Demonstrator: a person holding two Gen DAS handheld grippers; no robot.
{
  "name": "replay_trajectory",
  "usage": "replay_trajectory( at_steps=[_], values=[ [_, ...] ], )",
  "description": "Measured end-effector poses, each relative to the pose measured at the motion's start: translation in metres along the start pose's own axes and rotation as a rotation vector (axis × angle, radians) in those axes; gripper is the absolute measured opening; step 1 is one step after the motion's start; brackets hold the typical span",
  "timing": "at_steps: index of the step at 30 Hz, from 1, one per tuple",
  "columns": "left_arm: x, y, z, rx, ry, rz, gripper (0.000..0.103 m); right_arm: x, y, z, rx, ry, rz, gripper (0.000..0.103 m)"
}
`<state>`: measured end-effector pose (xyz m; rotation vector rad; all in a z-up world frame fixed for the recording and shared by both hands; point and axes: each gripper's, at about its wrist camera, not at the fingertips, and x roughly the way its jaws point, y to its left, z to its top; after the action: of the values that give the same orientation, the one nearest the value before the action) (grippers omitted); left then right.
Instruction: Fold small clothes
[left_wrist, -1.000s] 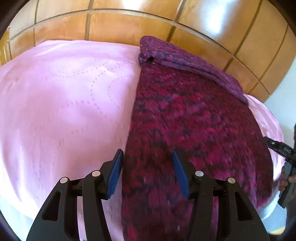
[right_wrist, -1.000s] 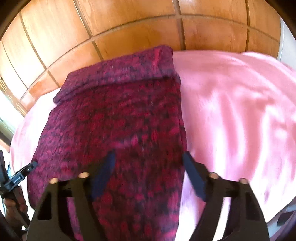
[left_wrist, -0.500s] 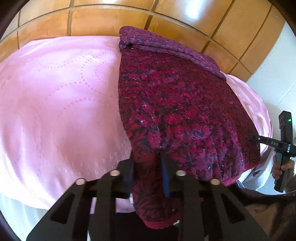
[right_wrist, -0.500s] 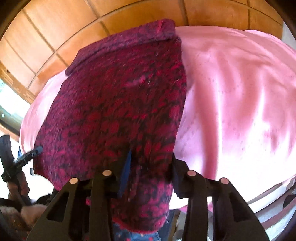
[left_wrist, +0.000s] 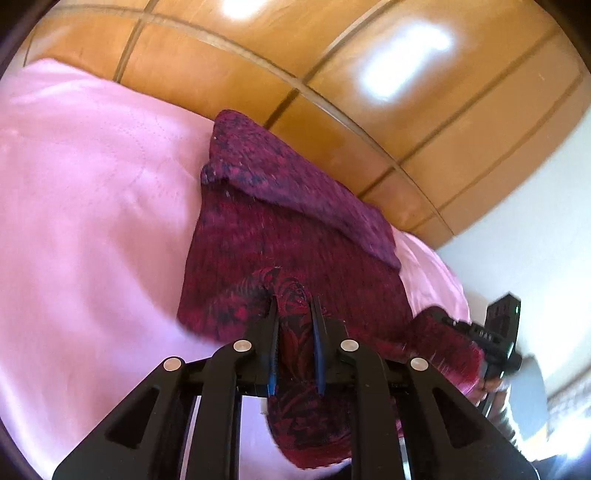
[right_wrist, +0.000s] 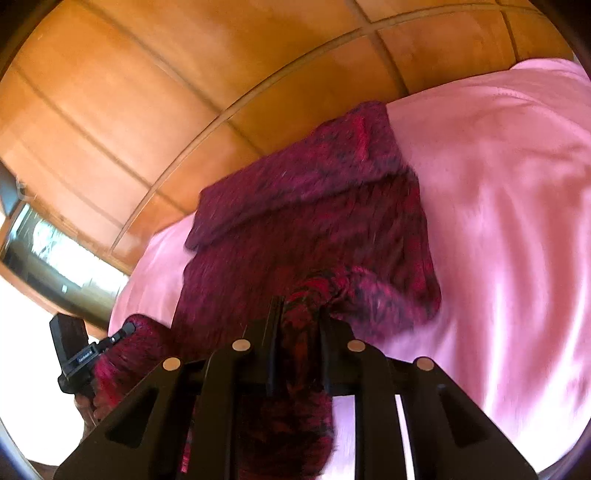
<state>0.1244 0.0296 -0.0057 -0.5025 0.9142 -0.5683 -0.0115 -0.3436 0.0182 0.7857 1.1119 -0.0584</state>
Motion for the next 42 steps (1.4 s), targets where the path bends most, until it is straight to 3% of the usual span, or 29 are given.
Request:
replay_trajectory(
  at_steps=[9,10,12,13,14,15,18,21,22,24,28,30,33,34,37,38,40,42],
  values=[
    [0.085,0.018,0.071,-0.111,0.085,0.092,0.013,0.053,-0.018,0.049,0.113,0.033,-0.068,0.017],
    [0.087,0.021,0.075,-0.127,0.077,0.099,0.016,0.056,-0.019,0.052,0.120,0.035,-0.058,0.020],
    [0.089,0.027,0.083,-0.169,0.083,0.087,0.021,0.055,-0.026,0.060,0.161,0.041,-0.011,0.037],
    [0.086,0.032,0.085,-0.194,0.073,0.074,0.034,0.056,-0.029,0.065,0.183,0.039,0.013,0.045],
    [0.079,0.036,0.088,-0.214,0.038,0.087,0.059,0.051,-0.032,0.068,0.199,0.021,0.036,0.049],
    [0.067,0.044,0.089,-0.247,-0.024,0.112,0.072,0.047,-0.033,0.069,0.203,0.010,0.047,0.051],
    [0.041,0.068,0.088,-0.343,-0.076,0.057,0.073,0.035,-0.037,0.068,0.216,-0.009,0.101,0.064],
    [0.023,0.075,0.077,-0.266,-0.092,0.125,0.073,0.018,-0.035,0.060,0.174,-0.035,0.100,0.079],
    [0.022,0.074,0.072,-0.233,-0.082,0.125,0.073,0.014,-0.034,0.058,0.167,-0.058,0.083,0.092],
    [0.017,0.069,0.052,-0.144,-0.048,0.095,0.073,-0.003,-0.035,0.054,0.152,-0.115,0.044,0.094],
    [0.020,0.065,0.020,-0.053,0.002,0.053,0.074,-0.017,-0.036,0.039,0.091,-0.107,-0.011,0.094],
    [0.036,0.059,0.008,-0.029,0.051,0.057,0.074,-0.010,-0.029,0.031,0.009,-0.066,-0.071,0.092],
    [0.054,0.050,-0.002,0.002,0.073,0.064,0.072,0.012,-0.018,0.021,-0.129,-0.003,-0.156,0.077],
    [0.059,0.048,-0.001,0.003,0.078,0.066,0.059,0.023,-0.016,0.017,-0.164,0.025,-0.183,0.064],
    [0.065,0.046,0.004,-0.006,0.095,0.104,0.033,0.046,-0.009,0.007,-0.250,0.069,-0.274,0.043],
    [0.063,0.044,0.003,-0.001,0.091,0.109,0.027,0.044,-0.007,0.007,-0.248,0.068,-0.279,0.024],
    [0.053,0.041,-0.001,0.010,0.085,0.117,0.022,0.031,-0.006,0.008,-0.211,0.057,-0.253,0.015],
    [0.045,0.039,-0.006,0.014,0.084,0.112,0.019,0.018,-0.004,0.004,-0.198,0.041,-0.225,0.013]
  ],
)
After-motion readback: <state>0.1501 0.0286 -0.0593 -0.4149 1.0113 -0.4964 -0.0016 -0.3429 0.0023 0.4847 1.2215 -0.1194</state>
